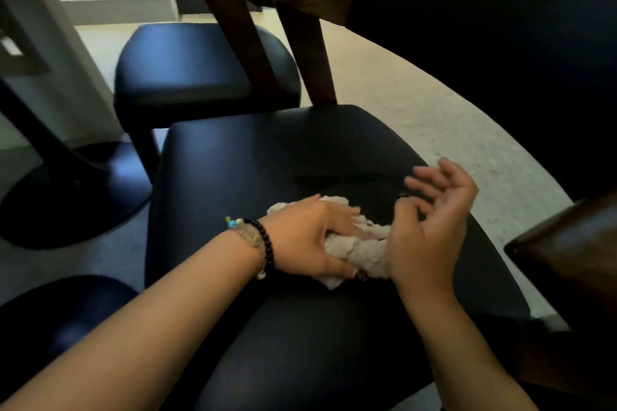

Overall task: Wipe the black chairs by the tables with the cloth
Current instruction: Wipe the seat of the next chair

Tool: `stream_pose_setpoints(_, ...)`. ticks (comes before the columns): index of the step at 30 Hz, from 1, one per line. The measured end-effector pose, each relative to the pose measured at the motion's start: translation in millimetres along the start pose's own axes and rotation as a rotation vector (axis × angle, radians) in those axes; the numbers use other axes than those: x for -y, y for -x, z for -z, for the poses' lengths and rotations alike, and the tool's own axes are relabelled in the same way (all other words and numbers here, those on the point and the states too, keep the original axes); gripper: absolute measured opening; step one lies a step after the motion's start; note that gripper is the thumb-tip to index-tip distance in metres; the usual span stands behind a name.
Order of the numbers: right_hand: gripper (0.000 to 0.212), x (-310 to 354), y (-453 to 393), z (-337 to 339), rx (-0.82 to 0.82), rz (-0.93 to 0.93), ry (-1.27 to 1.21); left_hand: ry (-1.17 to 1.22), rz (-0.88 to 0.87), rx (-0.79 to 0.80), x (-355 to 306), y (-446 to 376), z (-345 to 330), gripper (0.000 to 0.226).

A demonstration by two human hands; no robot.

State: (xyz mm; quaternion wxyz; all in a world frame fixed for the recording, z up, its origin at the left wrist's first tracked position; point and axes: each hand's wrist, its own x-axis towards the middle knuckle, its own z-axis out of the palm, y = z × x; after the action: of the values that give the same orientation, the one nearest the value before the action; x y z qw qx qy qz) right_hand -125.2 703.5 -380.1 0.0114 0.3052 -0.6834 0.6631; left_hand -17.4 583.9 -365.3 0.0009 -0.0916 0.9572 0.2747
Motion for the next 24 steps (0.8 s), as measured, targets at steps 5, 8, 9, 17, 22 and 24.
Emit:
stream_pose_setpoints(5, 0.054, 15.4, 16.1, -7.6, 0.608, -0.024, 0.264, 0.218, 0.142, -0.273, 2.8, 72.8, 15.2, 0.061)
stream_pose_setpoints(8, 0.047, 24.4, 19.7, -6.2, 0.596, 0.227, 0.540, 0.370, 0.246, -0.598, 10.1, 119.1, 9.0, 0.047)
stream_pose_setpoints(9, 0.047, 28.1, 20.8, -7.8, 0.566, 0.336, 0.594, 0.364, 0.306, -0.699, 12.6, 131.7, 2.4, 0.045)
stream_pose_setpoints(17, 0.075, -0.8, 41.4, -63.3, 0.964, 0.317, 0.787, 0.680, 0.778, -1.125, 28.5, 167.0, -76.8, 0.054)
stream_pose_setpoints(22, 0.054, 0.2, 24.5, -117.8, 0.870, 0.355, 0.745, 1.082, 0.850, -1.283, 38.9, 161.0, -90.1, 0.044)
stream_pose_setpoints(24, 0.046, 14.4, 32.6, -132.5, 0.909, 0.435, 0.720, 1.181, 0.856, -1.270, 42.2, 162.7, -90.3, 0.040)
